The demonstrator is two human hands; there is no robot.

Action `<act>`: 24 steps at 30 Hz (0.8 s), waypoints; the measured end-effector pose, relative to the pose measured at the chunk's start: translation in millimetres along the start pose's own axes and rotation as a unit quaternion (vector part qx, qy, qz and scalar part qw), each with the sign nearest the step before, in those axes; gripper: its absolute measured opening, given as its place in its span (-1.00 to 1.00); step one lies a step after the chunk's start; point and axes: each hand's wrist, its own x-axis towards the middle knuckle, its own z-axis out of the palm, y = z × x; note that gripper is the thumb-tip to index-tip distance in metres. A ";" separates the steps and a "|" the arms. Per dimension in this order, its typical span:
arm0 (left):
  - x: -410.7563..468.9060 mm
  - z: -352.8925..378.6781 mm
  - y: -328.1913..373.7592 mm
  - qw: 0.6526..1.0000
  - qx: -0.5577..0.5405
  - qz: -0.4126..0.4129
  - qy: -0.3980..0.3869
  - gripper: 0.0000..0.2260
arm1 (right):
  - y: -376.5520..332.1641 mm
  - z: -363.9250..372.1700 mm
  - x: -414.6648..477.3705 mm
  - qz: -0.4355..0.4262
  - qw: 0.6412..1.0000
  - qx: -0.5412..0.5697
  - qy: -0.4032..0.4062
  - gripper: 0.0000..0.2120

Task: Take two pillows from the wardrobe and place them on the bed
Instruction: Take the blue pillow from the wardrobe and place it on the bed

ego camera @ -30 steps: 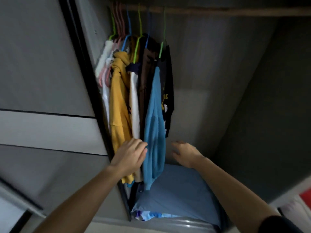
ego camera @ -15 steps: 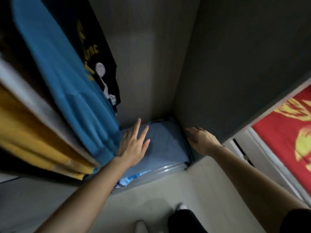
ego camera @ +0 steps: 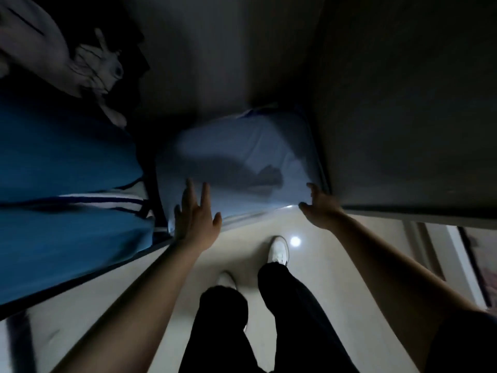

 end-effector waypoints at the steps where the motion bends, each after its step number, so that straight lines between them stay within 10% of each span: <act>1: 7.1 17.8 -0.2 1.000 -0.018 -0.020 -0.012 -0.28 | 5.1 14.4 14.2 0.015 1.000 0.007 -0.012 -0.33; 14: 111.2 235.4 -36.8 0.994 0.029 0.032 -0.096 -0.16 | 37.1 202.0 177.0 0.168 0.965 0.182 -0.089 -0.26; 21: 154.7 308.0 -59.8 0.988 0.105 0.110 -0.005 -0.09 | 10.5 245.2 249.2 0.233 0.749 0.615 -0.082 -0.46; 24: 154.4 311.8 -64.4 0.986 0.107 0.124 0.023 -0.06 | 6.5 249.5 257.3 0.196 0.711 0.673 -0.057 -0.42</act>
